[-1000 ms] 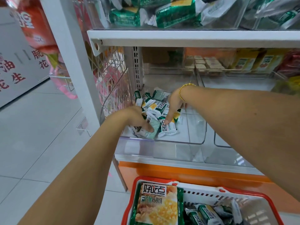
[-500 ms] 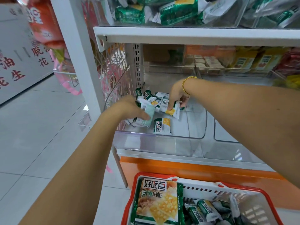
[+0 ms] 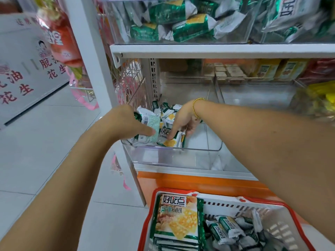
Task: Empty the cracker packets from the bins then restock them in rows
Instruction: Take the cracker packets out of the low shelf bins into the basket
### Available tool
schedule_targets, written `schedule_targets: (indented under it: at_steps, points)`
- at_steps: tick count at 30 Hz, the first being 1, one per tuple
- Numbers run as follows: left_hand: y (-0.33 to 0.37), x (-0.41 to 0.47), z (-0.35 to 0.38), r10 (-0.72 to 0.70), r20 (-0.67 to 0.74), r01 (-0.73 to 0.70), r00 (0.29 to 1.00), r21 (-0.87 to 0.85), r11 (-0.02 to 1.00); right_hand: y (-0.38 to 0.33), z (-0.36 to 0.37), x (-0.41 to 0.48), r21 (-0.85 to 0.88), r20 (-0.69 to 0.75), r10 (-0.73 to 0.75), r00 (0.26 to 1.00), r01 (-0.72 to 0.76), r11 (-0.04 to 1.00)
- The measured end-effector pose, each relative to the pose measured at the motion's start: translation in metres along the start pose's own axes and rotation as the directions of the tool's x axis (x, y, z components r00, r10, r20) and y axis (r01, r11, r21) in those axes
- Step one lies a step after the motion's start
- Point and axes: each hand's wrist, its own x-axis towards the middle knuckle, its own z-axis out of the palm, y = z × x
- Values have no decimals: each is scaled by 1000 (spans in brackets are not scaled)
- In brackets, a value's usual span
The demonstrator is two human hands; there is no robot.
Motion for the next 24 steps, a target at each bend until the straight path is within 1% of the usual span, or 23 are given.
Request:
schedule_targets:
  at_steps: [3, 6, 8, 9, 10, 12, 13, 14, 16, 18, 19, 20, 22, 24]
  points:
    - [-6, -9, -4, -10, 0, 10, 1000, 2, 1000, -3, 3, -6, 11, -44, -17, 999, 18, 1000]
    - [-6, -17, -8, 23, 54, -19, 998, -81, 997, -5, 5, -18, -1, -92, -49, 995, 49, 999]
    - [-3, -24, -9, 117, 107, -93, 987, -203, 975, -7, 2, -36, -30, -155, -112, 982, 109, 994]
    - [1, -29, -8, 184, 171, -134, 968, -268, 954, -7, 0, -50, -32, -195, -155, 968, 151, 988]
    - [5, -34, -6, 252, 268, -163, 930, -315, 935, -6, -3, -64, -24, -235, -204, 950, 204, 979]
    - [13, -43, 6, 376, 468, -233, 800, -337, 912, 2, -6, -96, 15, -350, -301, 887, 326, 945]
    - [17, -47, 14, 410, 533, -266, 740, -327, 907, 7, -6, -113, 24, -411, -340, 846, 383, 923]
    - [22, -49, 29, 421, 581, -284, 697, -315, 905, 17, -2, -131, 15, -464, -372, 804, 427, 904]
    - [31, -54, 63, 412, 635, -302, 654, -281, 911, 42, 11, -164, -55, -539, -409, 736, 454, 889]
    - [45, -65, 97, 410, 670, -304, 619, -277, 911, 79, 33, -189, -76, -584, -403, 705, 446, 892]
    - [49, -68, 114, 398, 678, -303, 618, -262, 916, 100, 46, -198, -34, -587, -380, 714, 448, 893]
    - [54, -73, 129, 375, 678, -299, 632, -232, 925, 122, 60, -202, 38, -573, -340, 745, 438, 898]
    - [59, -76, 164, 298, 673, -270, 678, -150, 951, 165, 91, -202, 148, -517, -241, 821, 363, 920]
    - [61, -79, 202, 207, 661, -162, 722, -129, 978, 203, 119, -190, 136, -453, -159, 878, 244, 960]
